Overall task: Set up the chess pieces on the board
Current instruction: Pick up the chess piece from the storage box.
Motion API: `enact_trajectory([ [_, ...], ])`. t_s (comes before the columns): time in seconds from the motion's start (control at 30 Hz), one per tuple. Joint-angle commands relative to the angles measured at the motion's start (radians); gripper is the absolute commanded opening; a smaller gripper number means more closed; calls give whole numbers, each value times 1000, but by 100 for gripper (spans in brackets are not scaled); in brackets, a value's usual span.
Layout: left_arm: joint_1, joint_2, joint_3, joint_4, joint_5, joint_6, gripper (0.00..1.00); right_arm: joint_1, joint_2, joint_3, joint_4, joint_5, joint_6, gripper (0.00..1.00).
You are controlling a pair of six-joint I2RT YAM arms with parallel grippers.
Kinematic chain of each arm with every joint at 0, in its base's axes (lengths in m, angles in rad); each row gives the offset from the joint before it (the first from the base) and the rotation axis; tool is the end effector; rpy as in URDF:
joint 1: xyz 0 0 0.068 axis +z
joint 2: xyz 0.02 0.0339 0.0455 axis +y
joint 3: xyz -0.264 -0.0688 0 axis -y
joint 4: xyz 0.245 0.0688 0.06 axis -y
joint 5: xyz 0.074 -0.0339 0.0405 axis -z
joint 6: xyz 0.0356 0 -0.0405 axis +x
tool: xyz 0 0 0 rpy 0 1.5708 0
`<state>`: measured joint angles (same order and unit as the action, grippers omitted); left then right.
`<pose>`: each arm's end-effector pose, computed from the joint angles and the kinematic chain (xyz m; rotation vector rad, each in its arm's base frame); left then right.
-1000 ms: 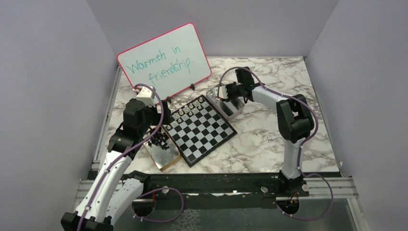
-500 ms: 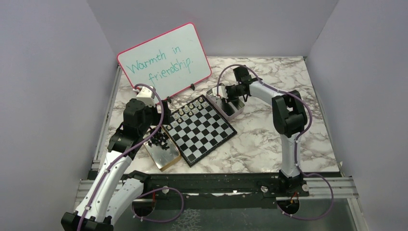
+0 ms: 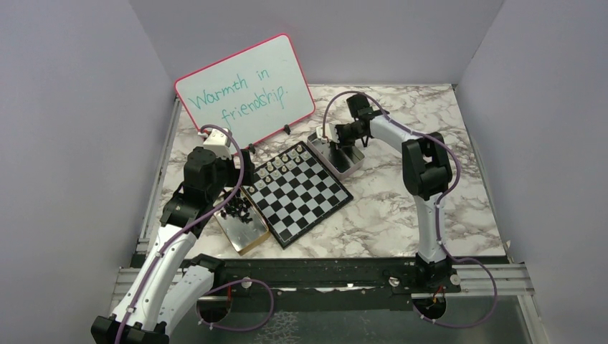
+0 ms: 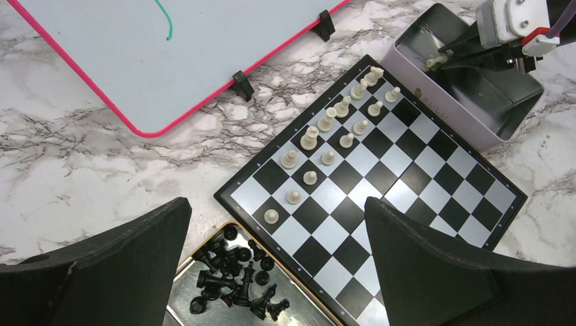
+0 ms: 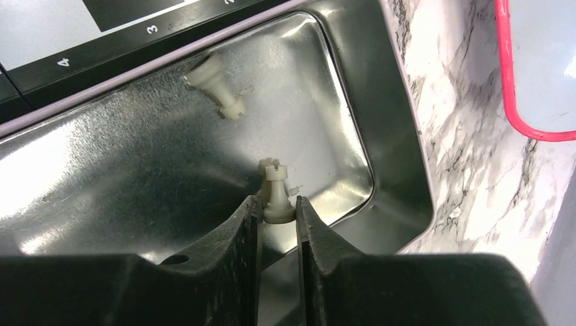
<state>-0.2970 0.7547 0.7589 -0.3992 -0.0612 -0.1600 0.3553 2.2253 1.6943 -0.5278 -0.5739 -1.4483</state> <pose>0.1666 -0.0487 0.3132 0.0949 1.9704 -0.2390 0.4370 0.1828 0.1600 -2.0007 1.3451 0.2790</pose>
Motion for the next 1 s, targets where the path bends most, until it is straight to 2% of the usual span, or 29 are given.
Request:
enact_trajectory([
  [0.0, -4, -7, 7, 3, -2, -3, 99, -10, 53, 41, -116, -3, 2, 23],
  [0.2, -4, -21, 4, 4, -20, -5, 99, -18, 37, 61, -143, -19, 14, 12],
  [0.53, -4, 12, 1, 20, 14, -46, 99, -35, -162, -62, 2, -71, 83, 10],
  [0.67, -4, 40, 19, 39, 123, -69, 99, -37, -247, -152, 138, -19, 153, 10],
  [0.77, -4, 65, 31, 65, 212, -95, 97, -39, -322, -244, 259, -34, 229, 10],
  [0.97, -4, 151, 58, 148, 383, -193, 91, -38, -471, -372, 435, -242, 421, 10],
])
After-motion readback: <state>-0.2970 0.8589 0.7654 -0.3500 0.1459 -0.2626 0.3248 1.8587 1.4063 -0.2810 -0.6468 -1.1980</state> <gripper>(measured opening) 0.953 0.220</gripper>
